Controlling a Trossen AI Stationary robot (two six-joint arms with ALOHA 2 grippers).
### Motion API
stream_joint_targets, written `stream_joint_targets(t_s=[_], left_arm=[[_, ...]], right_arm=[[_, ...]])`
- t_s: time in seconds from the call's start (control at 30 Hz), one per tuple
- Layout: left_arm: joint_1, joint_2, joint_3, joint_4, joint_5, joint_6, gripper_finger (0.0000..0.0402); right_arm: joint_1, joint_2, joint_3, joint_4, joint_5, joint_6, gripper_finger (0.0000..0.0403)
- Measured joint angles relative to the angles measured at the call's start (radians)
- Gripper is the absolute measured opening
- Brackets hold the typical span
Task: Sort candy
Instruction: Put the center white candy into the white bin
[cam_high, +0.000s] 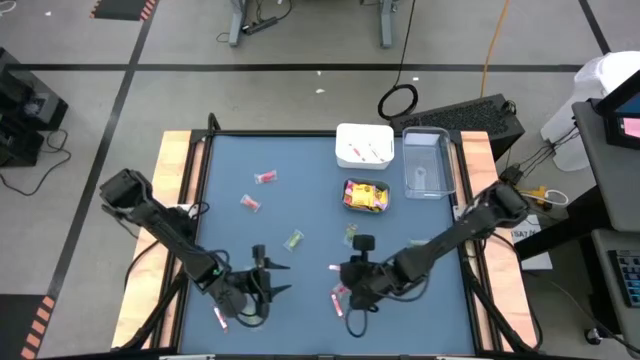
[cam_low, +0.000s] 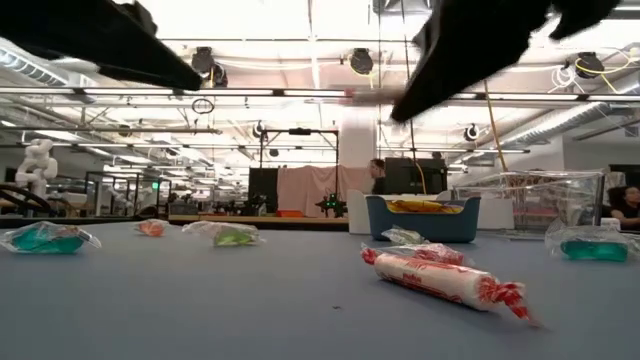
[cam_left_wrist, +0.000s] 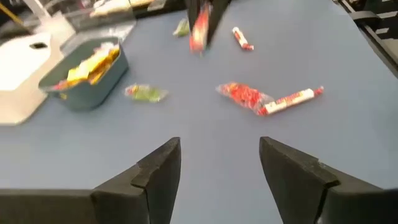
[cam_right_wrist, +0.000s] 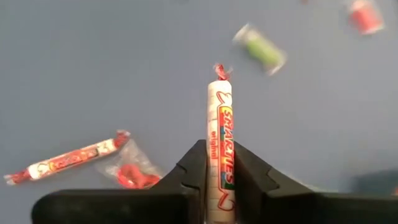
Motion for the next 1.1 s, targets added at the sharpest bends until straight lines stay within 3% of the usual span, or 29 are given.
stream_joint_targets(t_s=[0.27,0.47,0.83,0.97,1.1], left_arm=[[-0.041,-0.079,0.0,-0.25,0.0,-0.181,0.0214],[-0.045,-0.082,0.0,-0.393,0.002,-0.314,0.0214],[-0.042,-0.082,0.0,-0.39,0.001,-0.376,0.0214],[-0.042,-0.082,0.0,-0.382,0.001,-0.375,0.0214],[-0.042,-0.082,0.0,-0.382,0.001,-0.374,0.0214]], right_arm=[[0.086,-0.124,0.0,-0.016,0.374,-0.141,0.0046],[0.097,-0.153,0.0,-0.001,0.504,-0.205,0.0047],[0.087,-0.153,0.0,0.086,0.509,-0.257,0.0047],[0.087,-0.153,0.0,0.072,0.493,-0.473,0.0047],[0.087,-0.152,0.0,0.066,0.406,-0.739,0.0047]])
